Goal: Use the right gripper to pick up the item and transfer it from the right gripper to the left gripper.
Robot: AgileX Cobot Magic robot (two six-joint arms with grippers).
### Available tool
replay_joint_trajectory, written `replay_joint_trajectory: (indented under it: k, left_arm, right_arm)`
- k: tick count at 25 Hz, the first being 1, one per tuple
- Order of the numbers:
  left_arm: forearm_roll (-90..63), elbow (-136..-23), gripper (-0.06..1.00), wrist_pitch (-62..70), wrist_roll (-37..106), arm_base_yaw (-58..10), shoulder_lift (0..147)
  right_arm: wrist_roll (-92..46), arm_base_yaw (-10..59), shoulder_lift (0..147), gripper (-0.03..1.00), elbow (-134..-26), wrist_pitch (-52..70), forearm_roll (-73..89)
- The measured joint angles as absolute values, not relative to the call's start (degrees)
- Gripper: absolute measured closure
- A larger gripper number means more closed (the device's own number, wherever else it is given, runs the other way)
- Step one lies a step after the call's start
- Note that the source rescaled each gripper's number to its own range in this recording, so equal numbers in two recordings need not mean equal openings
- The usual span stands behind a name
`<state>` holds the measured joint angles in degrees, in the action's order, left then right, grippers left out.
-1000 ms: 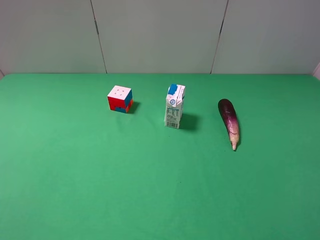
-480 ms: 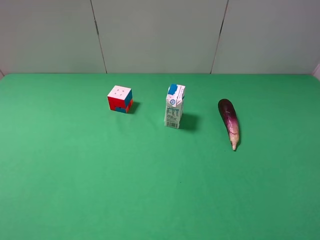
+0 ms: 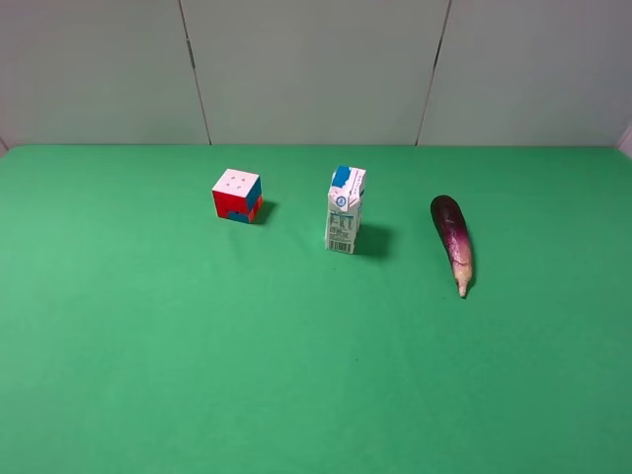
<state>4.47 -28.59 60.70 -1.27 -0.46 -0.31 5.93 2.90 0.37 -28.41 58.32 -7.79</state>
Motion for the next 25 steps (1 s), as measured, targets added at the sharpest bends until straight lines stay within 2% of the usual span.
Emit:
replay_joint_trajectory:
  k: [11, 25]
  left_arm:
    - [4.5, -28.6, -0.03, 60.7, -1.3, -0.5, -0.3]
    - [4.5, -28.6, -0.03, 60.7, -1.3, -0.5, -0.3]
  right_arm:
    - [5.1, 2.9, 25.2, -0.03, -36.0, 59.7, -7.2]
    - [-0.4, 3.2, 56.2, -0.03, -44.5, 52.2, -2.1]
